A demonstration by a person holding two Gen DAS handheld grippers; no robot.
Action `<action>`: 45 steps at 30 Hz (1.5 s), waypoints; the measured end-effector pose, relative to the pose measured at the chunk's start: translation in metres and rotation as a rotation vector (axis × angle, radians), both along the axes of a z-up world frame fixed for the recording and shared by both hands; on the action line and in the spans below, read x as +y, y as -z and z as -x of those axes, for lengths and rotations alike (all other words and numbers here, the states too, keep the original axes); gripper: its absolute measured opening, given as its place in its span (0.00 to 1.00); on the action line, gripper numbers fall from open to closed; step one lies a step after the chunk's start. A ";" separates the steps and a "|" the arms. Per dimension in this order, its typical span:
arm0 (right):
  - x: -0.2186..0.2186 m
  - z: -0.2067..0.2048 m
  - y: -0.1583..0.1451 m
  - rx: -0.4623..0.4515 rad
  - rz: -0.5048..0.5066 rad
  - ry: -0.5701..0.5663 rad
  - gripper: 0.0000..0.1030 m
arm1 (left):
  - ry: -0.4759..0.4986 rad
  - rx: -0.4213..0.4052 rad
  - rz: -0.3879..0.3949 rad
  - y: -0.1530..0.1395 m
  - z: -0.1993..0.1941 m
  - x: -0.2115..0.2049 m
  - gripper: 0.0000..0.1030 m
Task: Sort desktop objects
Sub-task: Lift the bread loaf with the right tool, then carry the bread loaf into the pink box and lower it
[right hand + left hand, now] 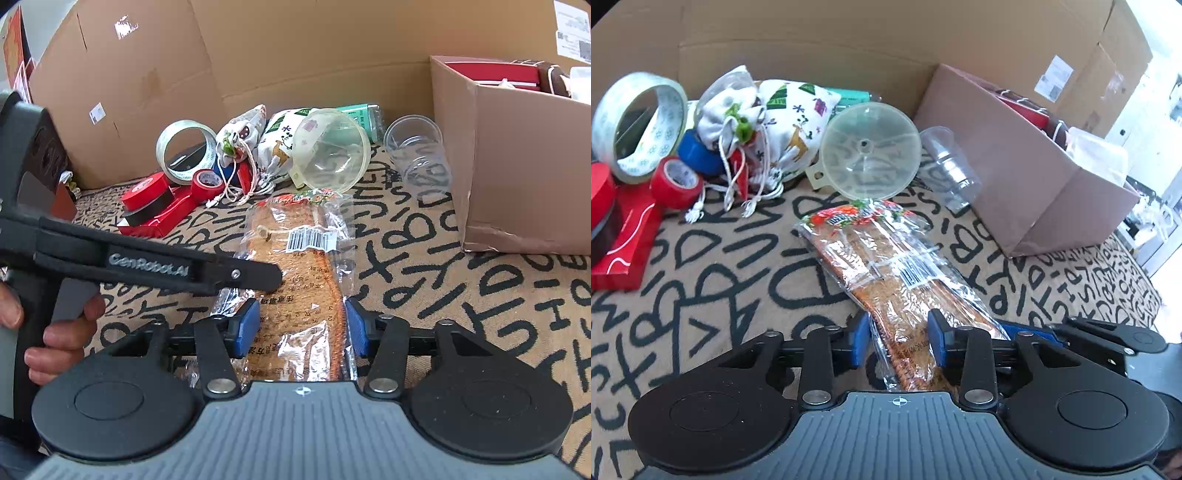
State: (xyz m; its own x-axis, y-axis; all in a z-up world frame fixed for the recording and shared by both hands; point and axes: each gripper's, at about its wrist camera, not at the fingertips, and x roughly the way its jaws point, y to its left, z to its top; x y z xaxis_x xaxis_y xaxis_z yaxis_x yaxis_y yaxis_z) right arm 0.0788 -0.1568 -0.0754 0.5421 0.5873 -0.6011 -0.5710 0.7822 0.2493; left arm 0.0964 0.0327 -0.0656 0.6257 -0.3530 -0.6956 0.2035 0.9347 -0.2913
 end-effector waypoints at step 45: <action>-0.078 -0.002 -0.085 -0.304 -0.121 0.143 0.27 | 0.100 -0.338 -0.124 -0.128 0.005 -0.099 0.24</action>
State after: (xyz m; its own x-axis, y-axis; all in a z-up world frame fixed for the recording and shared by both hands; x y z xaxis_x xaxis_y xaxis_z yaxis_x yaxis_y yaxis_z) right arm 0.0811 -0.2349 0.0099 0.7673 0.5499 -0.3300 -0.5206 0.8345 0.1803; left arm 0.0912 -0.0662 0.0622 0.7944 -0.3495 -0.4968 0.3605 0.9295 -0.0775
